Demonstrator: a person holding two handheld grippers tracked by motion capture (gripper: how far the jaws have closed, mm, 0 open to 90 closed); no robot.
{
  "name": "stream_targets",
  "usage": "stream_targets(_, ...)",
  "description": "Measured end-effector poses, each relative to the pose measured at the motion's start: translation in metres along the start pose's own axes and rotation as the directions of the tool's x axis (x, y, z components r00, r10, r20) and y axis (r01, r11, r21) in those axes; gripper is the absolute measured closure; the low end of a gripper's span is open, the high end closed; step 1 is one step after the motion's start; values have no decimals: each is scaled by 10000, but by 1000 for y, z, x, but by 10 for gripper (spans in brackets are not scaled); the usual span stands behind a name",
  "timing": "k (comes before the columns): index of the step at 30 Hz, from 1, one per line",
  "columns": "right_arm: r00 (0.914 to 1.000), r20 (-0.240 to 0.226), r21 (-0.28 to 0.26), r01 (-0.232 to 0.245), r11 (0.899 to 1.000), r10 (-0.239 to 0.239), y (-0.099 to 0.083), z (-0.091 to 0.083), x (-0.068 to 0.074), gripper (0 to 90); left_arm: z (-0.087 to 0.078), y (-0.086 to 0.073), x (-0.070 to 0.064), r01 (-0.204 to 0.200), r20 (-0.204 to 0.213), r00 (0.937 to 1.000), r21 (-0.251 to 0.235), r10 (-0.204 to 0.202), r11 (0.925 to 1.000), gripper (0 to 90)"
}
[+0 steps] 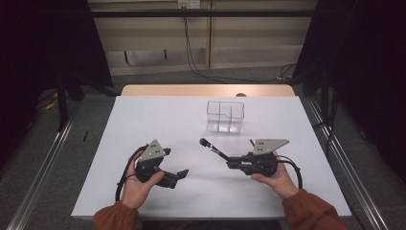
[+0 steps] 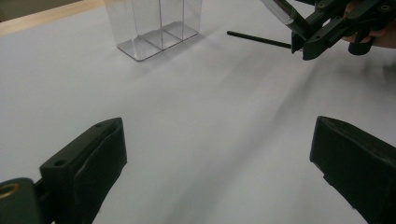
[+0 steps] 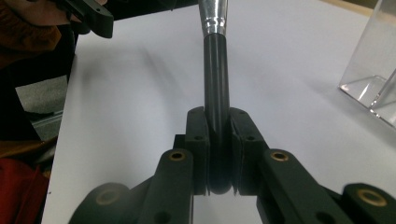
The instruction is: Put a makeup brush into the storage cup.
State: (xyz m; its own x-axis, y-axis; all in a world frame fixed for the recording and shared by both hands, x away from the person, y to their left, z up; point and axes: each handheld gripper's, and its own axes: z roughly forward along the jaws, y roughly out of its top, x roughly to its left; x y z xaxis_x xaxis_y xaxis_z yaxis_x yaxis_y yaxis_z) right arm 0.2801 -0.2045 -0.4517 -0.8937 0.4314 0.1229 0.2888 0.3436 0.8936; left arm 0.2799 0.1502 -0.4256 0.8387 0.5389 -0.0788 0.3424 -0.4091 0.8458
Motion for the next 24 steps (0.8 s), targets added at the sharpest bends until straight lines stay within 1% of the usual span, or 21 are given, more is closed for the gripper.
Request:
stream_targets(3, 10000, 7, -311, 90, 9995, -90, 1, -1, 1, 800, 0, -1, -1, 91, -149, 9998, -96, -93, 9999, 36)
stream_targets(4, 9999, 16, -409, 106, 9991, -106, 1, -2, 1, 800, 0, -1, -2, 179, -164, 9997, -226, -183, 9996, 33)
stream_targets(7, 9999, 13, -702, 159, 9974, -158, 3, -4, 1, 800, 2, -2, -3, 172, -235, 9996, -344, -181, 9993, 33)
stream_targets(8, 9999, 3, -794, 150, 9967, -150, 3, -5, 1, 800, 3, -2, -4, 219, -205, 9995, -506, -230, 9985, 33)
stream_targets(11, 9998, 50, -948, 184, 9953, -180, 4, -6, 2, 800, 5, -2, -5, 237, -144, 9996, -694, -247, 9973, 33)
stream_targets(13, 9997, 92, -920, 227, 9955, -219, 4, -7, 2, 800, 6, -2, -5, 303, -50, 9995, -797, -308, 9964, 32)
stream_targets(14, 9999, 49, -967, 143, 9952, -139, 4, -6, 1, 800, 6, -2, -6, 229, -34, 9997, -781, -233, 9967, 33)
stream_targets(15, 9999, 46, -995, 108, 9950, -104, 4, -7, 1, 800, 8, -2, -6, 266, 54, 9996, -884, -262, 9957, 33)
stream_targets(16, 9999, 116, -974, 137, 9952, -126, 4, -7, 1, 800, 9, -2, -7, 254, 53, 9997, -993, -250, 9947, 36)
stream_targets(18, 9998, 107, -1028, 150, 9946, -140, 4, -7, 1, 800, 11, -1, -8, 438, 73, 9990, -1200, -432, 9918, 39)
stream_targets(19, 9999, 116, -1050, 139, 9944, -127, 5, -7, 1, 800, 12, 0, -8, 561, 135, 9984, -1370, -548, 9890, 40)
stream_targets(20, 9999, 100, -1075, 146, 9941, -136, 5, -7, 1, 800, 13, 1, -9, 609, 88, 9981, -1501, -603, 9868, 41)
stream_targets(21, 9998, 108, -1088, 180, 9939, -169, 5, -7, 1, 800, 14, 2, -9, 617, 93, 9981, -1612, -610, 9850, 46)
stream_targets(22, 9998, 112, -1115, 168, 9936, -156, 5, -7, 1, 800, 15, 3, -9, 590, 108, 9983, -1631, -580, 9848, 52)
stream_targets(23, 9998, 103, -1100, 180, 9938, -170, 5, -7, 1, 800, 17, 4, -10, 517, 29, 9986, -1655, -519, 9849, 54)
stream_targets(24, 9998, 112, -1091, 192, 9938, -181, 5, -6, 1, 800, 19, 4, -11, 534, 152, 9986, -1714, -516, 9837, 55)
